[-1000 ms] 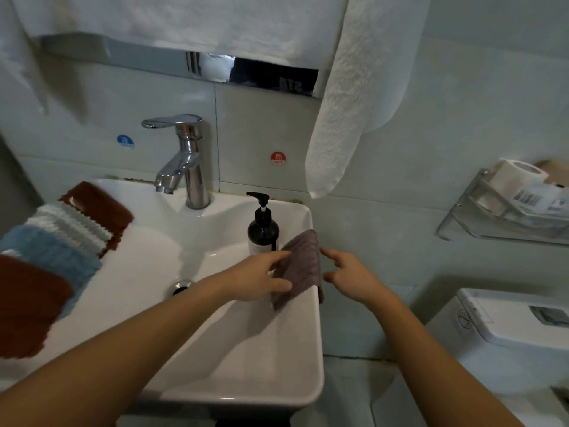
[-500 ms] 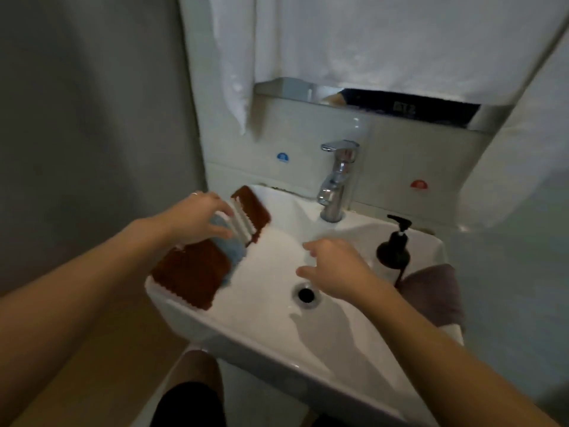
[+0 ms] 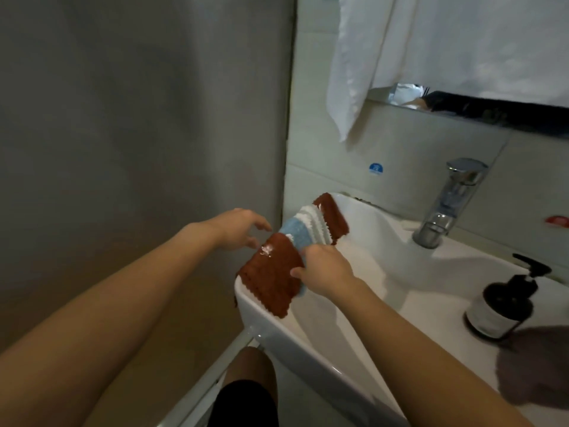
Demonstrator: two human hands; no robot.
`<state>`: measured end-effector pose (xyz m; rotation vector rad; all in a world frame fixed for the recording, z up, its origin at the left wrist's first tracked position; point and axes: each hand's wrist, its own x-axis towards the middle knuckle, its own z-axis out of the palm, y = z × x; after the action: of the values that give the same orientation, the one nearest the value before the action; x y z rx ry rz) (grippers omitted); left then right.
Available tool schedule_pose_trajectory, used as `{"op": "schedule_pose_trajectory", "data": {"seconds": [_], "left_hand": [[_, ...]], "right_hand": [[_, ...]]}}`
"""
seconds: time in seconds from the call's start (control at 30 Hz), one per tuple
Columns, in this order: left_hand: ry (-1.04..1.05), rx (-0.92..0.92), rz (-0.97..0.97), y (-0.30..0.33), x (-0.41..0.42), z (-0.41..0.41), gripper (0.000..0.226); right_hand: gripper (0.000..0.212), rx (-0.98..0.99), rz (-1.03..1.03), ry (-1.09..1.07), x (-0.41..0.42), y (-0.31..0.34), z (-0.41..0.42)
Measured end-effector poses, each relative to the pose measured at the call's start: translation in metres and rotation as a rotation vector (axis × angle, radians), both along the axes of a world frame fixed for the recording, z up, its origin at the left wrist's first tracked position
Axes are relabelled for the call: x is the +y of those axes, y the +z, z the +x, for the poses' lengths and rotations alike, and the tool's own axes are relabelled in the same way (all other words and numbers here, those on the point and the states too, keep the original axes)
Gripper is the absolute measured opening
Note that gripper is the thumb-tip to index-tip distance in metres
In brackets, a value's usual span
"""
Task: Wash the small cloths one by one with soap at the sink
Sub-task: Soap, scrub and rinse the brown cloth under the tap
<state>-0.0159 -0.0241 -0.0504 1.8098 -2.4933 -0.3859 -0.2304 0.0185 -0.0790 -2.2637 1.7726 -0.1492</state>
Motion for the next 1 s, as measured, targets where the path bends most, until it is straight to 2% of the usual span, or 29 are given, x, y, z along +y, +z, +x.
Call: {"op": "schedule_pose_trajectory", "data": {"seconds": [0.27,0.43,0.63,0.73,0.83,1.0], "left_hand": [[-0.058,0.214,0.035,-0.010,-0.007,0.002,0.015],[-0.021,0.367,0.132,-0.010,-0.005,0.000,0.021],[0.046,0.414,0.018,0.010,0.003,0.006,0.018],[-0.020,0.454,0.035,0.034,0.011,-0.003,0.017],[-0.116,0.446,0.037,0.054,0.023,-0.030,0.015],[-0.242,0.422,0.111,0.049,0.037,-0.086,0.013]], "right_hand": [[0.024,-0.060,-0.022,-0.037,-0.013,-0.009,0.011],[0.013,-0.096,-0.049,-0.033,-0.014,-0.008,0.009],[0.005,-0.172,-0.036,-0.055,-0.006,0.004,-0.010],[0.015,-0.263,0.001,-0.043,-0.002,0.017,-0.029],[0.013,-0.377,0.061,-0.060,0.005,0.030,-0.060],[0.018,-0.453,0.278,-0.066,0.031,0.045,-0.127]]}}
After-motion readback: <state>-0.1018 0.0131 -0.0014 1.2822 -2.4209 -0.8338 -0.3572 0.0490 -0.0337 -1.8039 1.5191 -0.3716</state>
